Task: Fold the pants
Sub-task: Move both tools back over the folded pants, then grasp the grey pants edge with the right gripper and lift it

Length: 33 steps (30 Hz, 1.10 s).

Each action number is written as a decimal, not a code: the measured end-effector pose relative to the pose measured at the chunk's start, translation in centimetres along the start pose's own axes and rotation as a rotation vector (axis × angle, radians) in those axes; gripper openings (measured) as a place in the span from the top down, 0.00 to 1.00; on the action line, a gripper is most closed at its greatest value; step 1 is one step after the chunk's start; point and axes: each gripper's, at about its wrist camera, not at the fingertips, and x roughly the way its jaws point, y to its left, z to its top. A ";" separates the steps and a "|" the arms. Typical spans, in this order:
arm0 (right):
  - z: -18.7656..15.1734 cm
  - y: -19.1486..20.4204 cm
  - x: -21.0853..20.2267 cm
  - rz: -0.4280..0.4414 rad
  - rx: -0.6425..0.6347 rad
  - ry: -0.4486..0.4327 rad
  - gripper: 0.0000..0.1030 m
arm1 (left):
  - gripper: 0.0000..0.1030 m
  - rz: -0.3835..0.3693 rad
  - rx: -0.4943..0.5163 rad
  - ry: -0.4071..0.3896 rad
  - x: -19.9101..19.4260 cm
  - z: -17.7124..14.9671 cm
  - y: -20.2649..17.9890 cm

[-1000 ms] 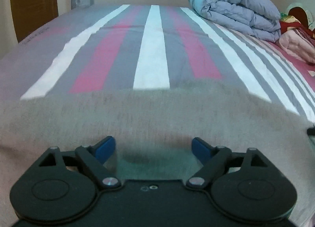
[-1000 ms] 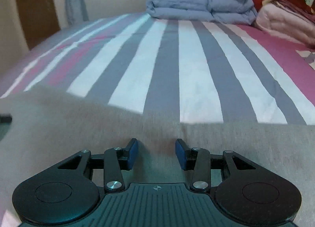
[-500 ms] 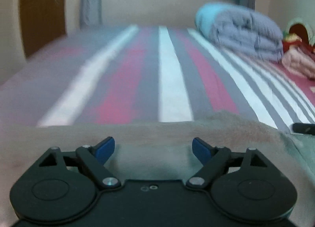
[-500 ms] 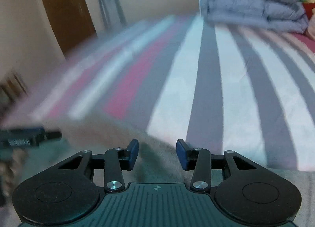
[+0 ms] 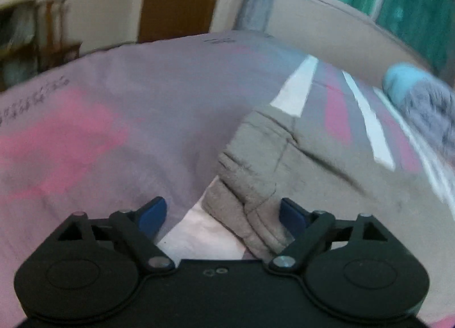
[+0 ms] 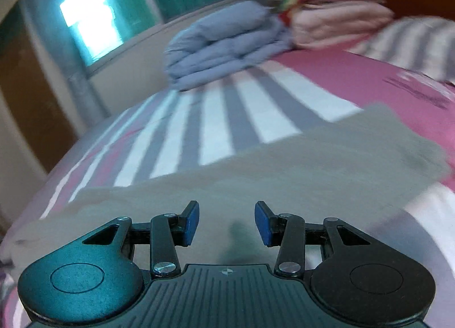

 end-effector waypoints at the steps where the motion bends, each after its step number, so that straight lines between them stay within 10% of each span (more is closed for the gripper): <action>1: 0.2 -0.7 -0.8 0.002 0.053 -0.010 0.58 | 0.31 0.000 0.002 -0.027 -1.1 -0.1 -0.3; 5: 0.3 -4.7 -4.8 -0.043 0.208 -0.098 0.58 | 0.22 -0.066 0.030 -0.119 -5.1 -2.1 -2.0; 14: -0.9 -15.7 -8.9 -0.086 0.693 -0.179 0.55 | 0.16 -0.128 -0.010 -0.034 -4.8 -7.4 -4.5; 33: 1.7 -20.3 -4.2 -0.088 0.839 -0.088 0.45 | 0.10 -0.080 0.024 -0.018 -3.9 -8.0 -5.2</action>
